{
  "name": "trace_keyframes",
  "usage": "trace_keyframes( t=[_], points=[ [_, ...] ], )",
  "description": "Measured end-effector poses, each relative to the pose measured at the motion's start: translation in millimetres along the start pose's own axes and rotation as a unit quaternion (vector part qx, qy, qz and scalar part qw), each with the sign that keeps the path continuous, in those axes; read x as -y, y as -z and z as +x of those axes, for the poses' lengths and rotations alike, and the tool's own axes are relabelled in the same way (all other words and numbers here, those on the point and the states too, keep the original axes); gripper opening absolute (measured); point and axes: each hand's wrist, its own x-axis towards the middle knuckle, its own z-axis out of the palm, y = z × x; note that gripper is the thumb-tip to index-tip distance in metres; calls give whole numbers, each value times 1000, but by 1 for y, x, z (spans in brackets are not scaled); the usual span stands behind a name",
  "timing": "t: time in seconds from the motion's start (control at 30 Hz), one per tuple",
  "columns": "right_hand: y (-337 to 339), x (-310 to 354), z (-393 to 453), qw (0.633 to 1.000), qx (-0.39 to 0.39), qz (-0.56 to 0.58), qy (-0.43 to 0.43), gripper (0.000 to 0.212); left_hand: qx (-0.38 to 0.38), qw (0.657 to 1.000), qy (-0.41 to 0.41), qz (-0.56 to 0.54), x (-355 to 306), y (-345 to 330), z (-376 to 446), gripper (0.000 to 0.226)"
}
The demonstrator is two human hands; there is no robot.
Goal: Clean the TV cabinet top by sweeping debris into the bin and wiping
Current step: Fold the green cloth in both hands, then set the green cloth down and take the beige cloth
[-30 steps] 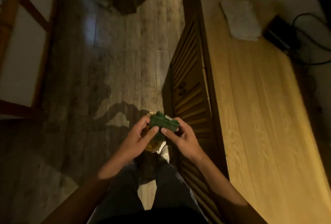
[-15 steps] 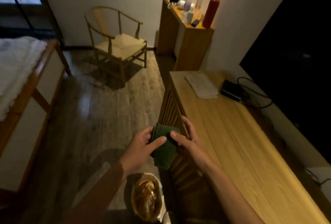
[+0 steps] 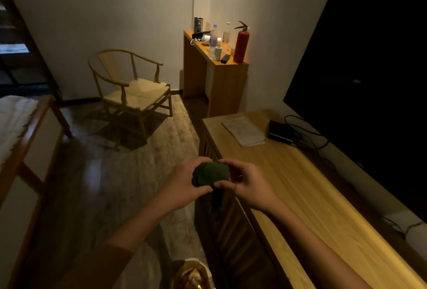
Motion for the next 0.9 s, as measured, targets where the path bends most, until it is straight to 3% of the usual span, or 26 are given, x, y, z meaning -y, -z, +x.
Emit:
trace_keyframes(
  t=[0.07, 0.17, 0.3, 0.43, 0.53, 0.67, 0.83, 0.9],
  points=[
    [5, -7, 6, 1000, -7, -21, 1, 36, -38, 999, -10, 13, 1, 3, 8, 44],
    [12, -19, 15, 1000, 11, -9, -23, 32, 5, 999, -7, -41, 9, 5, 24, 38],
    [13, -28, 25, 983, 34, 177, -34, 27, 74, 982, 30, -173, 6, -4, 48, 38],
    [17, -52, 38, 941, -12, 322, -104, 44, 27, 958, 79, -276, 8, -23, 78, 39],
    [19, -81, 49, 916, -27, 369, -154, 54, -24, 925, 129, -356, 13, -38, 100, 46],
    [18, -114, 68, 882, -52, 433, -178, 40, -26, 903, 178, -391, 29, -61, 130, 41],
    [15, -148, 102, 861, -98, 442, -231, 35, 5, 879, 247, -408, 65, -79, 177, 46],
    [9, -164, 121, 855, -118, 436, -256, 36, 7, 872, 277, -403, 84, -84, 203, 36]
  ],
)
